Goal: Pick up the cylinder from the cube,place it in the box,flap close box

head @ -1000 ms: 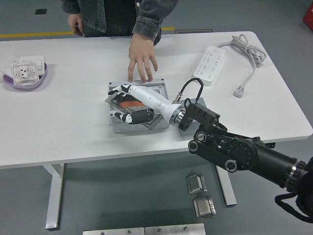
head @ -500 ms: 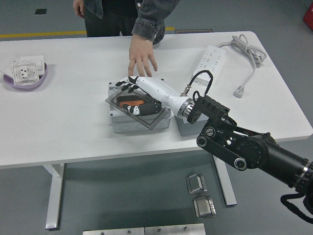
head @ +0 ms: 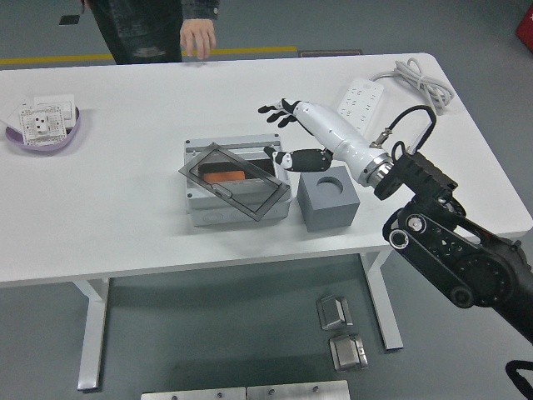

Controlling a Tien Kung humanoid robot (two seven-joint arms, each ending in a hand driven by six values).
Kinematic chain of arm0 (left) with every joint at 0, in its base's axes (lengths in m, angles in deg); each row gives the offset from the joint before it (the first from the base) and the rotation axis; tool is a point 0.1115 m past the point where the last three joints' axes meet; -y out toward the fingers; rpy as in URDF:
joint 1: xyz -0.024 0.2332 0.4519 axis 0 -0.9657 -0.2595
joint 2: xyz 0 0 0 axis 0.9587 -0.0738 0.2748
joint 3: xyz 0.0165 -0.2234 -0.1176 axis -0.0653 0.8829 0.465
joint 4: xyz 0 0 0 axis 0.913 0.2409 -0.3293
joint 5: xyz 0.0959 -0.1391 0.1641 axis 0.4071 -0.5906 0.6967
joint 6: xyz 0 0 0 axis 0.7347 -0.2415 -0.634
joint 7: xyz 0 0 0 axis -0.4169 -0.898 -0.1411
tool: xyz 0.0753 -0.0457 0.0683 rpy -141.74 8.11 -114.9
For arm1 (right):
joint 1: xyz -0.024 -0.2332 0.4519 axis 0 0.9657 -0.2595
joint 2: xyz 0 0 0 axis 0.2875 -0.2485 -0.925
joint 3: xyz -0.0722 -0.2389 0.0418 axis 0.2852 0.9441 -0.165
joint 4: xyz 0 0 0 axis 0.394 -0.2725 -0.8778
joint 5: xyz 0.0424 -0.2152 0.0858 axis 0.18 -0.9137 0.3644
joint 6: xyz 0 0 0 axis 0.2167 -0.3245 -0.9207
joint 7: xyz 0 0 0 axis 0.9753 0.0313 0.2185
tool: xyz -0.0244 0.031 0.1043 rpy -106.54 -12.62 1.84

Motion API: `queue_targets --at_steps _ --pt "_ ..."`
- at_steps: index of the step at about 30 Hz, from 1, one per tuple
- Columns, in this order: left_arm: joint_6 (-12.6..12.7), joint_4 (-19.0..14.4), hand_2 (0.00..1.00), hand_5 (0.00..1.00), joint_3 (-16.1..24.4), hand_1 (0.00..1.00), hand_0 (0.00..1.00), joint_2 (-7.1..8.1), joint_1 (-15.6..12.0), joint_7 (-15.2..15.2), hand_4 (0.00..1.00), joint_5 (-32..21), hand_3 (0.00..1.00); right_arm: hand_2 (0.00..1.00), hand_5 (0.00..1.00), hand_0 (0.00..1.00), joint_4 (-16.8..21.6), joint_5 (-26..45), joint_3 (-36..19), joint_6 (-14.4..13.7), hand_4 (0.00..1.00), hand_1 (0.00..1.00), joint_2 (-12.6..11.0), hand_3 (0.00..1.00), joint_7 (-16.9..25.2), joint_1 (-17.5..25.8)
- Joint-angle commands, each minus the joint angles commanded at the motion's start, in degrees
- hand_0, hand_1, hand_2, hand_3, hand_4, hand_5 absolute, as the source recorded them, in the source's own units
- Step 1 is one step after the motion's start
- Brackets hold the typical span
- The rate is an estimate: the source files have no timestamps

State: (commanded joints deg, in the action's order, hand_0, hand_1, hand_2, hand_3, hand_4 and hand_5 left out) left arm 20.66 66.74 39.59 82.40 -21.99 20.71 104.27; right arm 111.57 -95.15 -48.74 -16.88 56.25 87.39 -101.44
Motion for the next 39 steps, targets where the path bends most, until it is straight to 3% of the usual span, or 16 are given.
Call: queue_targets --at_steps 5,9,10,11,15,16,21,22,23,27,28,33,34,39 --pt "0.00 0.00 0.636 0.276 -0.22 0.644 0.632 -0.36 0.19 -0.19 0.662 -0.36 0.697 0.703 0.266 0.685 4.69 0.17 -5.85 -2.29 0.712 0.625 -0.90 0.784 0.08 5.78" --pt "0.02 0.00 0.636 0.276 -0.26 0.644 0.632 -0.58 0.12 -0.28 0.662 -0.60 0.697 0.703 0.266 0.685 7.25 -3.43 -10.82 -5.30 0.712 0.625 -0.32 0.784 -0.21 11.05" --pt "0.02 0.00 0.636 0.277 -0.22 0.644 0.631 -0.64 0.08 -0.27 0.663 -0.59 0.698 0.731 0.311 0.693 7.51 -4.78 -12.16 -6.13 0.774 0.662 0.09 0.804 -0.42 12.53" --pt "0.02 0.00 0.636 0.277 -0.19 0.644 0.631 -0.69 0.05 -0.27 0.663 -0.61 0.698 0.731 0.311 0.693 7.62 -6.04 -13.40 -6.79 0.774 0.662 0.46 0.804 -0.58 13.88" --pt "0.05 0.00 0.636 0.277 -0.28 0.644 0.631 -0.97 -0.13 -0.29 0.663 -0.92 0.698 0.731 0.311 0.693 5.68 -6.24 -18.77 -9.93 0.774 0.662 2.82 0.804 1.08 19.76" --pt "0.05 0.00 0.636 0.276 -0.29 0.644 0.631 -1.02 -0.17 -0.29 0.663 -0.95 0.698 0.987 0.366 0.857 4.92 -5.04 -19.86 -10.61 0.924 0.902 3.22 0.998 2.02 20.97" --pt "0.09 0.00 0.636 0.276 -0.27 0.644 0.631 -1.08 -0.24 -0.30 0.663 -1.03 0.698 0.987 0.366 0.857 -0.69 4.53 -23.53 -14.98 0.924 0.902 4.68 0.998 9.10 26.31" --pt "0.08 0.00 0.636 0.276 -0.22 0.645 0.630 -1.07 -0.22 -0.27 0.662 -0.95 0.697 0.998 0.437 0.998 -2.04 6.90 -23.84 -15.49 0.988 0.998 4.94 0.998 10.90 26.81" --pt "0.09 0.00 0.636 0.276 -0.19 0.645 0.630 -1.05 -0.19 -0.25 0.662 -0.91 0.697 0.998 0.437 0.998 -3.14 8.72 -24.09 -15.65 0.988 0.998 5.16 0.998 12.35 27.02" --pt "0.08 0.00 0.636 0.276 -0.22 0.645 0.630 -0.95 -0.06 -0.23 0.662 -0.85 0.697 0.998 0.437 0.998 -5.54 16.61 -24.81 -15.07 0.988 0.998 5.92 0.998 17.95 27.04" --pt "0.08 0.00 0.637 0.277 -0.21 0.645 0.632 -0.92 -0.01 -0.22 0.662 -0.78 0.697 0.998 0.721 0.998 -5.92 18.54 -24.84 -14.57 0.998 0.998 6.15 0.998 19.36 26.96" --pt "0.05 0.00 0.637 0.277 -0.15 0.645 0.632 -0.77 0.09 -0.15 0.662 -0.52 0.697 0.998 0.721 0.998 -7.05 29.15 -24.62 -10.90 0.998 0.998 6.88 0.998 25.69 26.77" --pt "0.04 0.00 0.636 0.277 -0.11 0.645 0.631 -0.75 0.08 -0.12 0.662 -0.45 0.697 0.998 0.795 0.998 -7.19 31.09 -24.43 -9.90 0.998 0.998 6.95 0.998 26.81 26.80" --pt "0.04 0.00 0.636 0.277 0.49 0.645 0.631 -0.57 -0.08 0.20 0.662 0.22 0.697 0.998 0.795 0.998 -7.00 41.53 -22.92 -3.78 0.998 0.998 7.17 0.998 27.88 27.33"
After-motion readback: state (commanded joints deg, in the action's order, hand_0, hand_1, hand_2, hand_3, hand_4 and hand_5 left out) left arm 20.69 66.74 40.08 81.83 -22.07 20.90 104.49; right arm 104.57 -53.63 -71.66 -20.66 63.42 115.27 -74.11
